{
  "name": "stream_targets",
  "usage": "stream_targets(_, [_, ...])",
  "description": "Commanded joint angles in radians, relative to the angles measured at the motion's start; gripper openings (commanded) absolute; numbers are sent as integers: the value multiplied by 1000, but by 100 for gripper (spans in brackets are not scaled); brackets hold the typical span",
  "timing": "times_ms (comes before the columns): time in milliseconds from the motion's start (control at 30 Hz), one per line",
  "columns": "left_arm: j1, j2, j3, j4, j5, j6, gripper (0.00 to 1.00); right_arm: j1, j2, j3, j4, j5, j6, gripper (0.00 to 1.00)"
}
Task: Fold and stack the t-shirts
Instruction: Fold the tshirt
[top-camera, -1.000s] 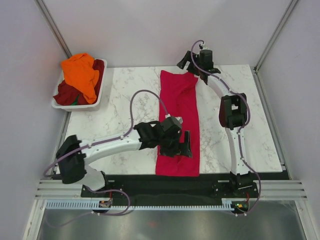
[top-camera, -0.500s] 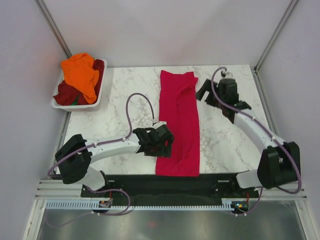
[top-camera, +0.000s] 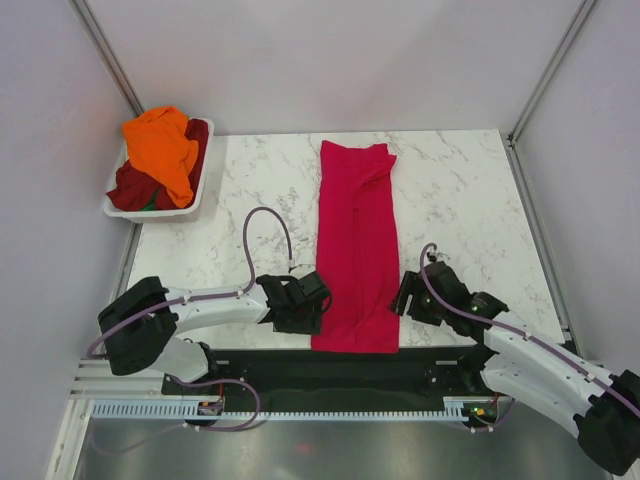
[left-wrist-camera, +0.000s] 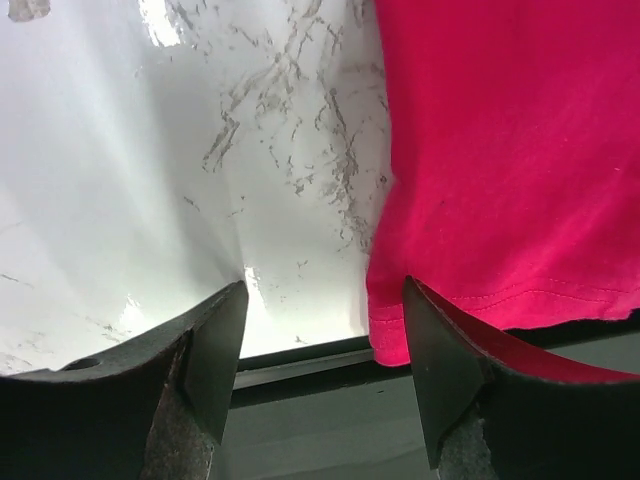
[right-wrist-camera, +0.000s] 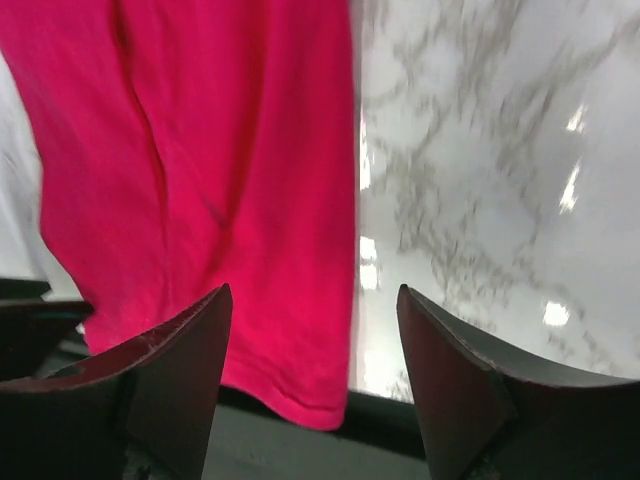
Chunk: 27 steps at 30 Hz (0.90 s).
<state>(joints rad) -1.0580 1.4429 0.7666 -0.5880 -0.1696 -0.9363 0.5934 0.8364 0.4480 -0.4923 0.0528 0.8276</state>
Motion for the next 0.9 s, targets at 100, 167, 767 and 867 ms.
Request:
stream_targets(100, [-46, -56, -69, 94, 32, -93, 71, 239, -51, -72, -42, 54, 254, 72])
stream_targets(167, [-48, -55, -75, 111, 30, -98, 70, 281, -16, -86, -22, 65, 277, 69])
stream_targets(767, [-63, -55, -135, 211, 71, -125, 37, 499, 47, -123, -37, 180, 439, 21])
stream_targets(867, [-68, -32, -119, 231, 78, -110, 20, 508, 44, -126, -23, 182, 443, 8])
